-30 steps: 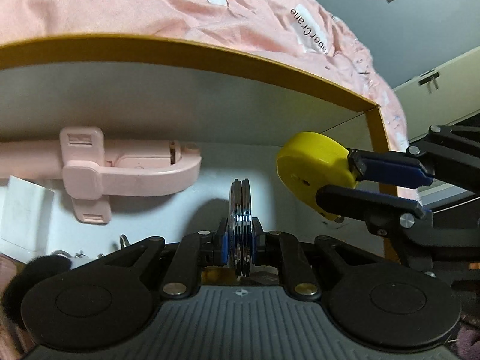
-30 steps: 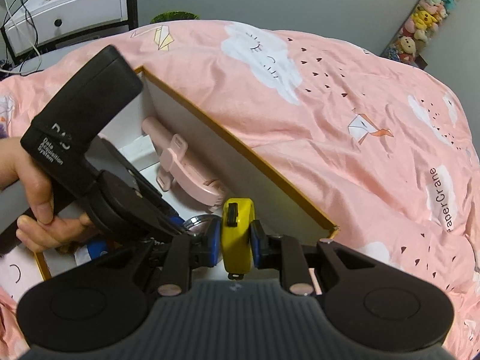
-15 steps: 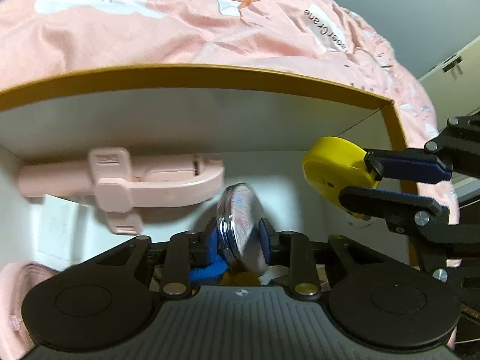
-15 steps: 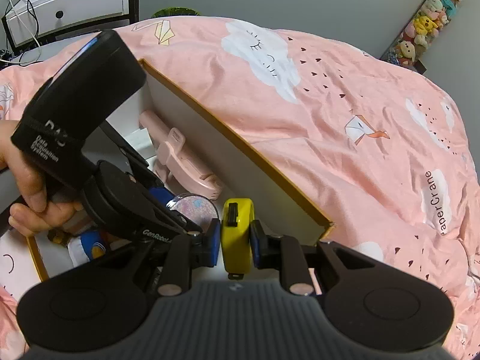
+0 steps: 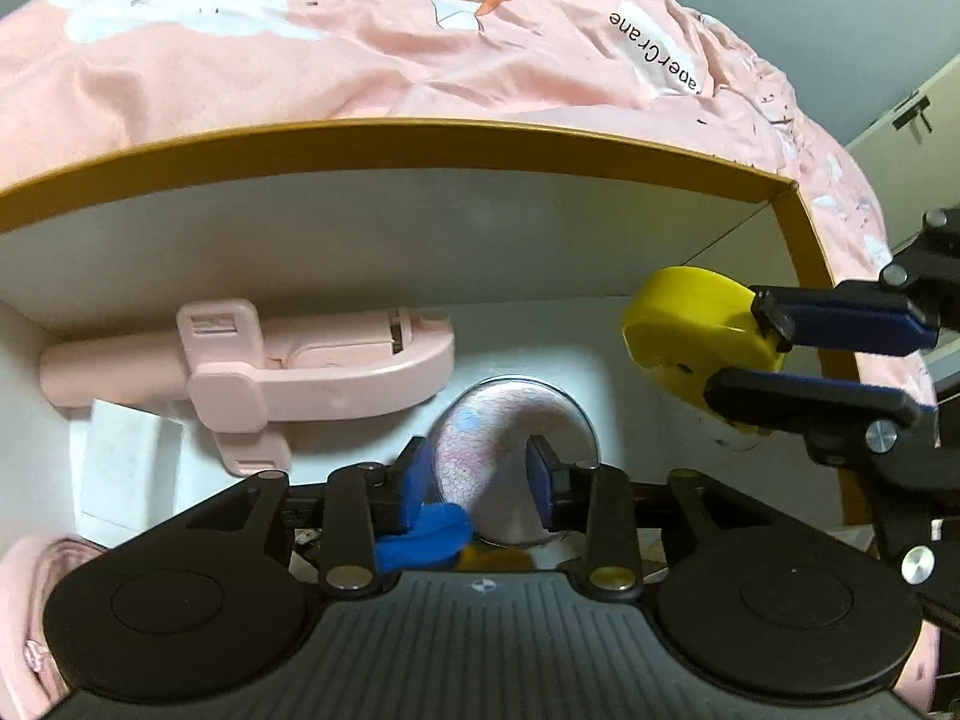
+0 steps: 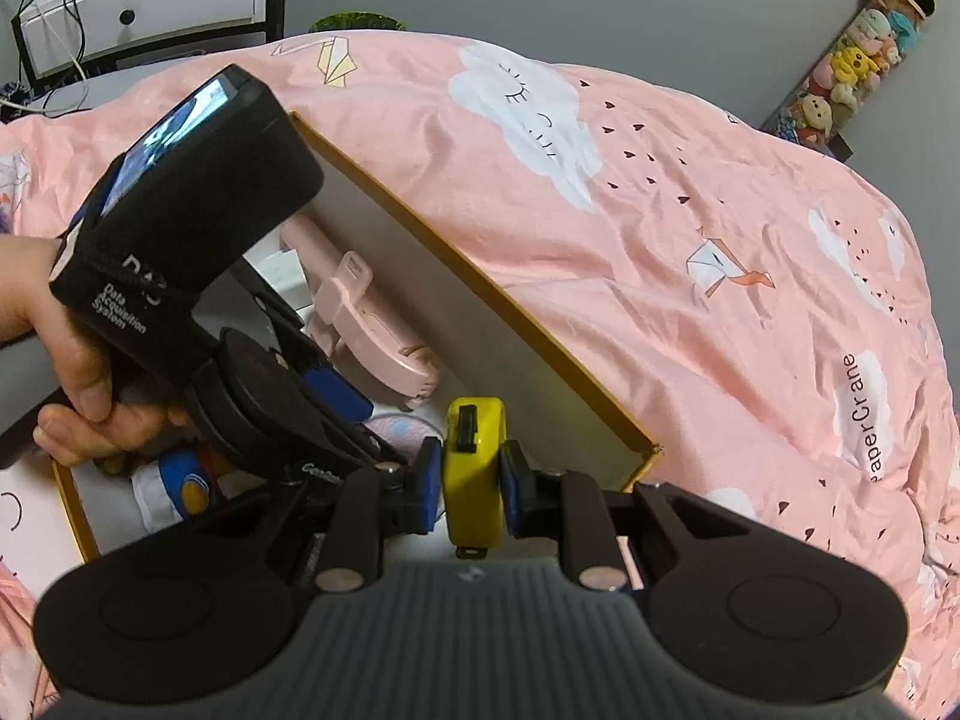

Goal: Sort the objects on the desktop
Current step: 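Lower the mirror and tape measure into the box and open both tools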

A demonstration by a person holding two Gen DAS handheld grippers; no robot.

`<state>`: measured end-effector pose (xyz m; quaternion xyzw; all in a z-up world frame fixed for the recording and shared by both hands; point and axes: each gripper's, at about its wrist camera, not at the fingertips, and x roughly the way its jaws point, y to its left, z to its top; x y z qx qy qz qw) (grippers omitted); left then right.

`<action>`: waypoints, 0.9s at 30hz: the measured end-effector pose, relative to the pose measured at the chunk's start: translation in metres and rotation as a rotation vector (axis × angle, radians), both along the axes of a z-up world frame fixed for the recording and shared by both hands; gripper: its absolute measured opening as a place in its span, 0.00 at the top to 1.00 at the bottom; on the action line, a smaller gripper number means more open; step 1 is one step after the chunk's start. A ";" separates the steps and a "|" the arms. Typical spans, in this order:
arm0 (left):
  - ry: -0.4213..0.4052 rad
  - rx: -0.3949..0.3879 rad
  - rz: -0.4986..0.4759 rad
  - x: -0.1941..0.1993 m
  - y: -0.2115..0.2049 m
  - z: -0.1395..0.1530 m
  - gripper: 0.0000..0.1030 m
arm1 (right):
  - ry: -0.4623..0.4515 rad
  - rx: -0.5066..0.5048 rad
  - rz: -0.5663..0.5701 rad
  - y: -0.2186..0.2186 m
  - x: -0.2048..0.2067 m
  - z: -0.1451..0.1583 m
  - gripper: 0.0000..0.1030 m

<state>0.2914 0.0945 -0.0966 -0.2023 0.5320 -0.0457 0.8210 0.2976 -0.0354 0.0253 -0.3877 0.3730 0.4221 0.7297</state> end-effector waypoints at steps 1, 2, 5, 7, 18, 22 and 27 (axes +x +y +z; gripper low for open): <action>-0.001 0.009 -0.002 -0.001 -0.001 0.000 0.62 | -0.003 -0.003 0.005 0.000 -0.001 0.000 0.80; -0.002 0.008 0.001 -0.001 0.000 0.001 0.62 | -0.006 -0.007 0.011 0.001 -0.002 -0.001 0.80; -0.021 -0.050 0.022 -0.008 0.013 0.011 0.62 | -0.031 -0.025 0.050 0.002 -0.007 -0.002 0.80; -0.043 -0.047 0.038 -0.013 0.020 0.022 0.62 | -0.050 -0.043 0.084 0.003 -0.011 -0.003 0.80; -0.089 0.013 0.076 -0.057 0.041 0.061 0.62 | -0.063 -0.293 0.248 0.035 -0.025 -0.039 0.80; -0.100 -0.002 0.086 -0.067 0.042 0.061 0.62 | -0.071 -0.425 0.335 0.042 -0.030 -0.054 0.80; -0.111 -0.023 0.107 -0.080 0.051 0.063 0.62 | -0.055 -0.556 0.383 0.049 -0.030 -0.063 0.80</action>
